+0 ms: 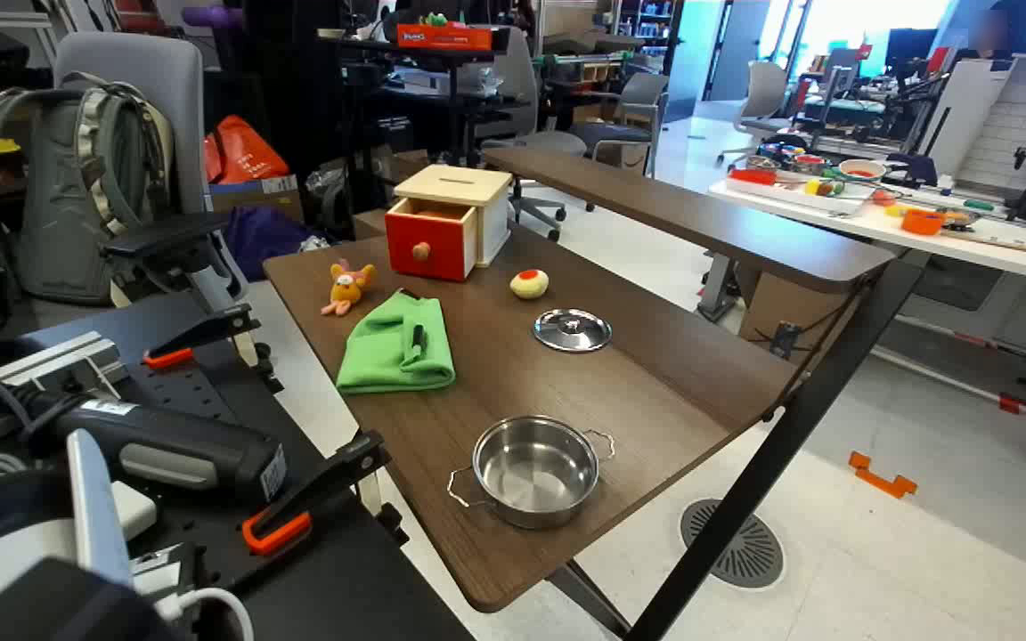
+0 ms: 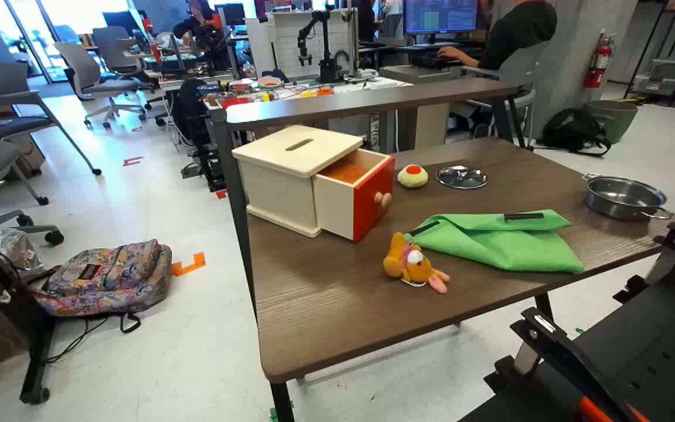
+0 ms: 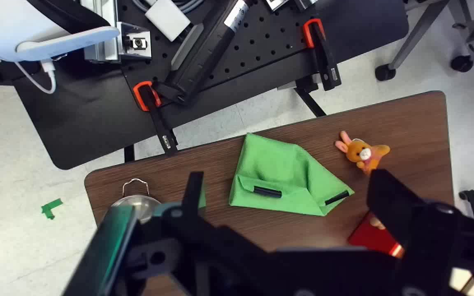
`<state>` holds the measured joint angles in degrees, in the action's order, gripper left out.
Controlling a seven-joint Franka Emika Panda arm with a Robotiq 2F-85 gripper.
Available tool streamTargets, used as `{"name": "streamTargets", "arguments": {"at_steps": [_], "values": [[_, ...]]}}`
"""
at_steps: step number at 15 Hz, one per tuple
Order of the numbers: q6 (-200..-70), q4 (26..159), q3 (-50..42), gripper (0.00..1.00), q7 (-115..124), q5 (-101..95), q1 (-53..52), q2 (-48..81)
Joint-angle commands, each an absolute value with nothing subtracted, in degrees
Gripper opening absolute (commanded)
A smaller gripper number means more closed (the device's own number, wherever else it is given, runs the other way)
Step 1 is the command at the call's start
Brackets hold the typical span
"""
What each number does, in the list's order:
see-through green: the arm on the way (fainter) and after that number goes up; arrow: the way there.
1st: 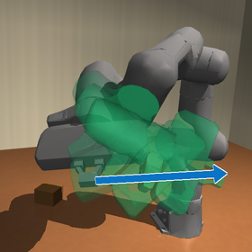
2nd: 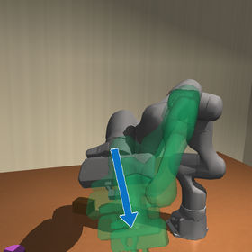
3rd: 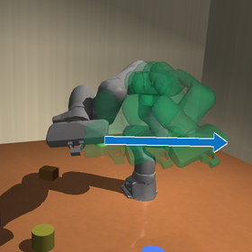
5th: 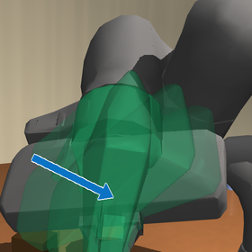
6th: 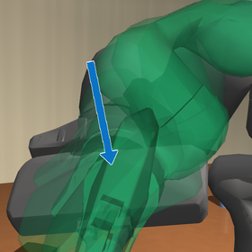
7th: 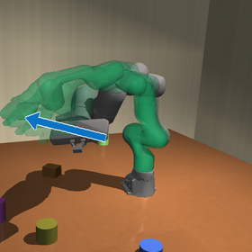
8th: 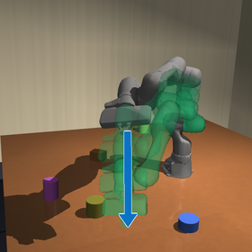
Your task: Pick up the plush toy from the table and put it in the pot
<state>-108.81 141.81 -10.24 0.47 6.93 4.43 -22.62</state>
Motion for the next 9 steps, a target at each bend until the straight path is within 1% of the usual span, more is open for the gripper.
{"name": "streamTargets", "arguments": {"at_steps": [1, 6, 9], "values": [[-108.7, 141.7, -9.2, 1.00, 0.1, 7.3, 5.5, -22.5], [-108.7, 141.7, -9.2, 1.00, 0.1, 7.3, 5.5, -22.5], [-116.4, 143.5, -8.1, 1.00, 0.2, 8.9, 4.4, -21.5]]}}
